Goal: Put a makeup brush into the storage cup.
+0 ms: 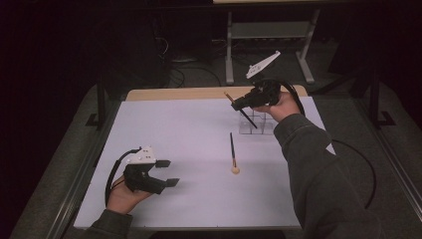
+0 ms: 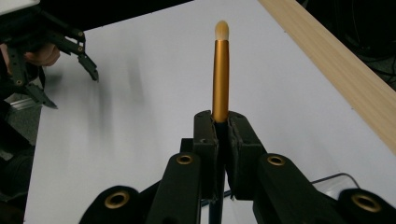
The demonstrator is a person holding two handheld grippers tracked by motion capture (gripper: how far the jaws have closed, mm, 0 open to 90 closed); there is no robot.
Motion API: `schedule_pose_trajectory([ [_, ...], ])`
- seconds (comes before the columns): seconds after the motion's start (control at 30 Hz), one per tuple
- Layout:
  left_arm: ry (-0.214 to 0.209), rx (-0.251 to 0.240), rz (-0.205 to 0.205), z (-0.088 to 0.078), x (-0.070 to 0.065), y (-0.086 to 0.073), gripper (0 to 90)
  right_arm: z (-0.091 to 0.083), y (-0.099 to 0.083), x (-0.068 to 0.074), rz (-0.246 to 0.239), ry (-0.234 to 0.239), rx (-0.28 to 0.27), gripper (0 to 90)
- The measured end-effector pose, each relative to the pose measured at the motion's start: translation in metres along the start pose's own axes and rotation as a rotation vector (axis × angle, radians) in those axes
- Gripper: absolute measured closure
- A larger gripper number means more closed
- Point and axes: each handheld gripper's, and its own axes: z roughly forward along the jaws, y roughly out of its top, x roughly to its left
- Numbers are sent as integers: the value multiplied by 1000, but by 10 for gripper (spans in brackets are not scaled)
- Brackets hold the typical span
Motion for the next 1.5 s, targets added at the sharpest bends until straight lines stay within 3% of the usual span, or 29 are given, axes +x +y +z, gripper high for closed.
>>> schedule_pose_trajectory([
  [0.3, 7, -1, 8, -3, 2, -1, 274, 2, 9, -12, 3, -11, 1, 824],
  [0.6, 13, -9, -16, -6, 5, -3, 274, 1, 19, -19, -1, -24, -1, 824],
  [0.83, 17, -8, -1, -8, 5, -2, 272, 1, 25, -25, 3, -34, -2, 824],
  [1.03, 20, -10, -24, -8, 5, -3, 270, 1, 31, -32, 12, -42, -8, 824],
  [1.27, 23, -11, -25, -9, 7, -4, 266, 5, 35, -42, -1, -59, -9, 824],
  [1.37, 25, -9, -25, -10, 7, -4, 266, 7, 37, -43, 22, -56, -19, 824],
  [1.5, 29, -13, -21, -11, 7, -3, 266, 12, 38, -46, 16, -61, -20, 824],
])
